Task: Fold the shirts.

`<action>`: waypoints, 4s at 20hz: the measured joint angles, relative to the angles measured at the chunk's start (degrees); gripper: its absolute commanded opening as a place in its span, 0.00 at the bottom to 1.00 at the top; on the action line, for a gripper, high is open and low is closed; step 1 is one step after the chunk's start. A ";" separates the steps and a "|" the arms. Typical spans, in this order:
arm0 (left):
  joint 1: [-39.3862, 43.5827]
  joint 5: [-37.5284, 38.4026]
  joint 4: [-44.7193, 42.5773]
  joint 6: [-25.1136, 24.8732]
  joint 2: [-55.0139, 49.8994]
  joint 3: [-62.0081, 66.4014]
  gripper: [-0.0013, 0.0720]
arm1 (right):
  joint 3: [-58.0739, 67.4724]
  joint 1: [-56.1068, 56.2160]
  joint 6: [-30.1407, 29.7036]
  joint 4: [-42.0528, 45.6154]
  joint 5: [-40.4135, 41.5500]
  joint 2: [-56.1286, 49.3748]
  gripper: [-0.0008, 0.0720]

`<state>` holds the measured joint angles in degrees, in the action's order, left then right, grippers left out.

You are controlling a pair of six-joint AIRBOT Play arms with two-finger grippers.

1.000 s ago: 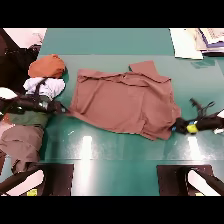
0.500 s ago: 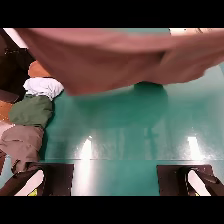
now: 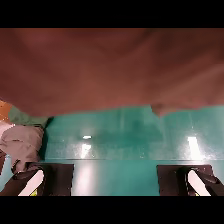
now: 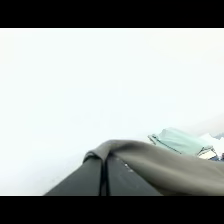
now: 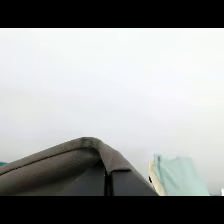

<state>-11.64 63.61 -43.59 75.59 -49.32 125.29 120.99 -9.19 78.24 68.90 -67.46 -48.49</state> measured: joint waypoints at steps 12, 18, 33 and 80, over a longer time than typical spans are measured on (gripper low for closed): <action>0.04 9.46 -2.91 1.60 -13.79 -40.98 0.05 | -17.84 3.91 1.77 0.63 -22.73 -25.79 0.03; 0.87 0.96 -0.35 -2.23 -32.39 -48.13 0.05 | -21.42 6.67 1.79 0.31 -17.42 -43.10 0.02; 7.56 -11.91 -4.52 -9.49 -43.43 -40.83 0.05 | -17.53 6.73 1.79 2.86 -6.27 -52.68 0.02; 7.06 -1.49 -11.15 -2.12 -11.80 -90.20 0.05 | -64.50 -11.50 -3.32 -5.42 -25.00 -14.91 0.82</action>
<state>-4.58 62.13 -54.74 73.47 -61.12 35.09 56.49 -20.69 74.91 63.48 -92.47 -63.40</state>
